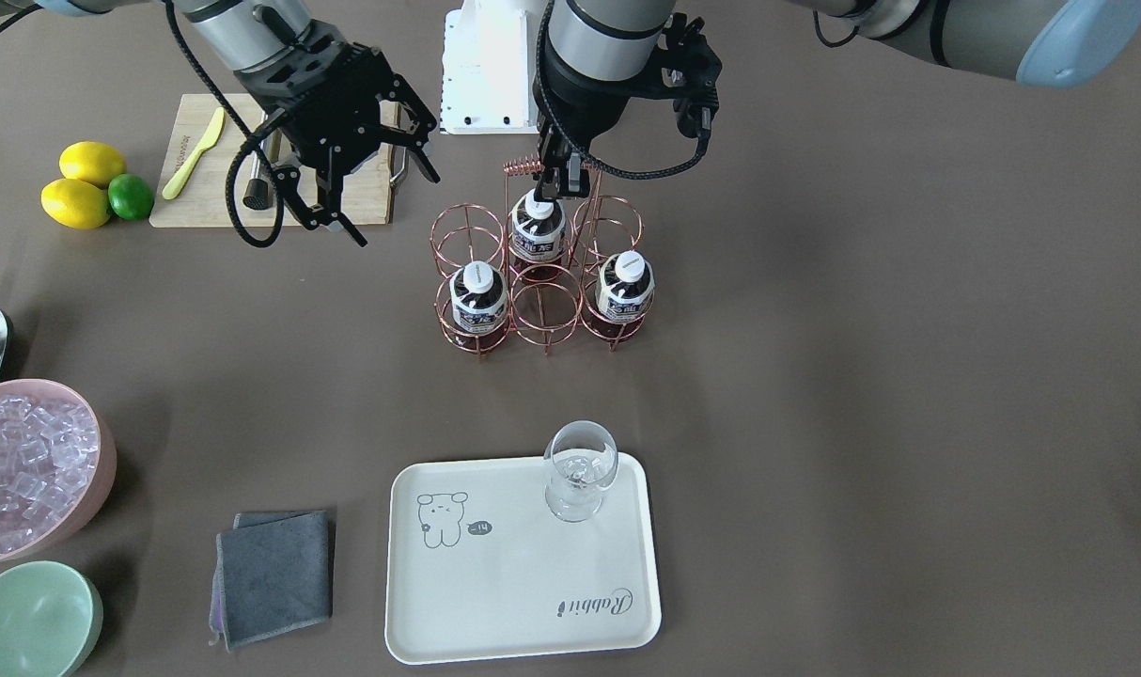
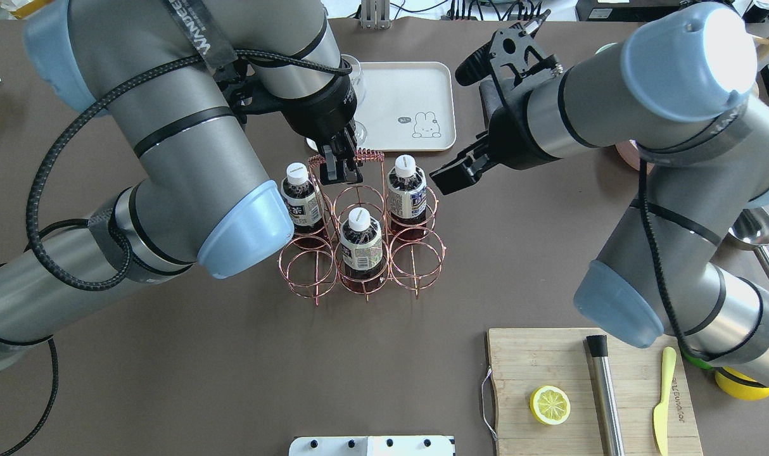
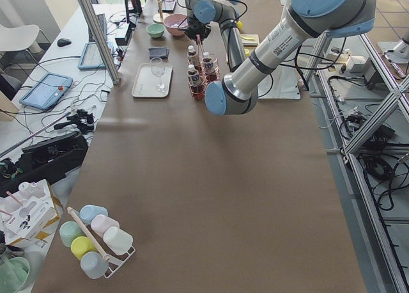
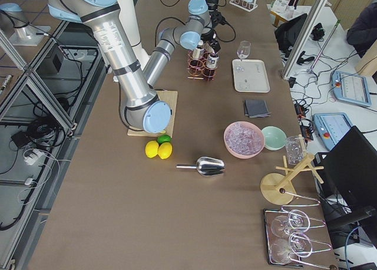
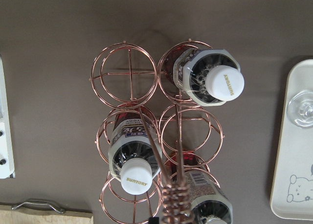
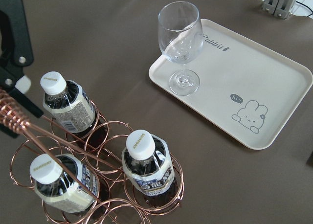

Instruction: Take tea from basket to plate

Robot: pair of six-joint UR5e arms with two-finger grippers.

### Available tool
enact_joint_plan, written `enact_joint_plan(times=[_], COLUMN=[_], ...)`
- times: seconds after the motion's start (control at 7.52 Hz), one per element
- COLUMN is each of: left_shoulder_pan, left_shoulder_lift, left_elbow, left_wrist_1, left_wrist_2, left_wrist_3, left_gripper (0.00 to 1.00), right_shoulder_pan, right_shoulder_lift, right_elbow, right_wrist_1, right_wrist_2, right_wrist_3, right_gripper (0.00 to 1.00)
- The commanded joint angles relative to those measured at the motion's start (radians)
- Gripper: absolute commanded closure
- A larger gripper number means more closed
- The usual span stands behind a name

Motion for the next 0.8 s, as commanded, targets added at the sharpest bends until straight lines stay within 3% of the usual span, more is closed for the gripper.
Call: enact_joint_plan(times=[0.0, 0.13, 0.67], left_shoulder_pan=[0.000, 0.000, 0.000], left_shoulder_lift=[0.000, 0.000, 0.005], left_elbow=[-0.002, -0.002, 0.000], left_wrist_1=[0.000, 0.000, 0.000], left_wrist_2=[-0.001, -0.001, -0.001], left_wrist_3=[0.000, -0.006, -0.009], left_gripper=[1.00, 1.00, 1.00], right_shoulder_pan=[-0.058, -0.058, -0.058], right_shoulder_lift=[0.044, 0.042, 0.053], right_elbow=[-0.059, -0.088, -0.161], right_wrist_1=[0.033, 0.080, 0.136], right_wrist_2=[-0.088, -0.089, -0.112], right_wrist_3=[-0.021, -0.049, -0.124], right_gripper=[0.03, 0.07, 0.09])
